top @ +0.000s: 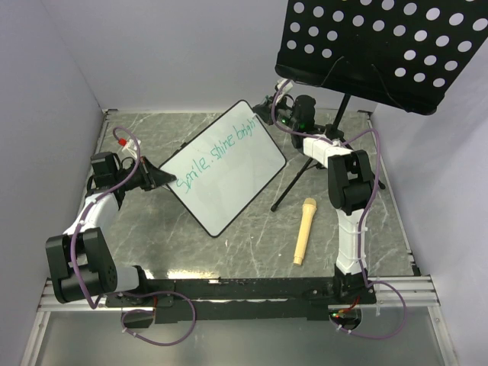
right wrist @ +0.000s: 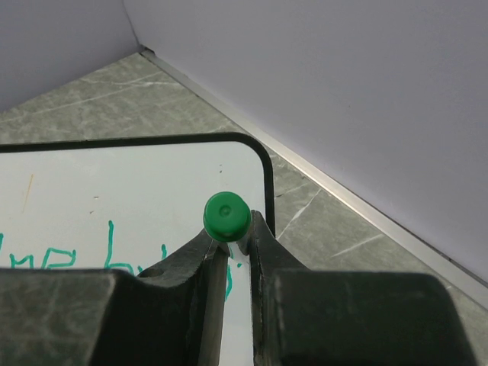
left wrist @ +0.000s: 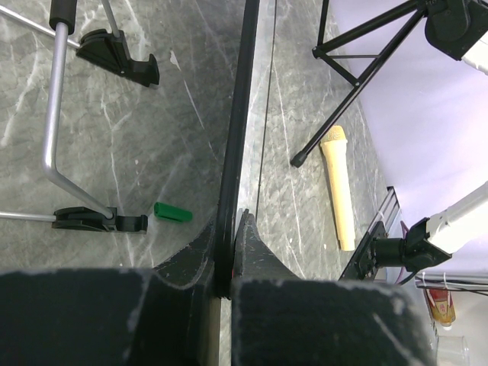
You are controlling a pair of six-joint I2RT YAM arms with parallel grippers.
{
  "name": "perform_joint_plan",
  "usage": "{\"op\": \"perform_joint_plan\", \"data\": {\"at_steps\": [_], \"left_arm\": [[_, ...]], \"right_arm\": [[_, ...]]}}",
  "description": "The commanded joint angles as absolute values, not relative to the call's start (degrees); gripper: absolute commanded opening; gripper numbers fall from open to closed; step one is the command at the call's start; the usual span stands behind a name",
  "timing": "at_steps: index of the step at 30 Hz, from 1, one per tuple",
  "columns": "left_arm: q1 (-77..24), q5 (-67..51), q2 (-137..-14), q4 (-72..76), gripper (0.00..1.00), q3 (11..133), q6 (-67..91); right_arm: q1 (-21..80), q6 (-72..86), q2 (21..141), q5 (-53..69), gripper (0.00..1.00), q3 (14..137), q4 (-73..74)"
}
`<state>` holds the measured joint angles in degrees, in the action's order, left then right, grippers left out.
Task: Write a sentence on the whiteboard
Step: Pick up the sentence from the whiteboard.
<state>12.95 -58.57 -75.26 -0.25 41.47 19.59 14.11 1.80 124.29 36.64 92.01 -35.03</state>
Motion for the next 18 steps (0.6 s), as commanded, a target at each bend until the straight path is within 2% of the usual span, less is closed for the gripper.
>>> {"op": "perform_joint_plan", "data": {"at_steps": [1, 18], "left_arm": [[12.8, -46.5, -75.5, 0.8, 0.01, 40.9, 6.5], [12.8, -46.5, -75.8, 1.0, 0.01, 41.0, 6.7]], "right_arm": [[14.5, 1.1, 125.9, 36.8, 0.0, 95.0, -35.6], [14.3, -1.2, 125.7, 33.7, 0.0, 96.2, -33.4]]}}
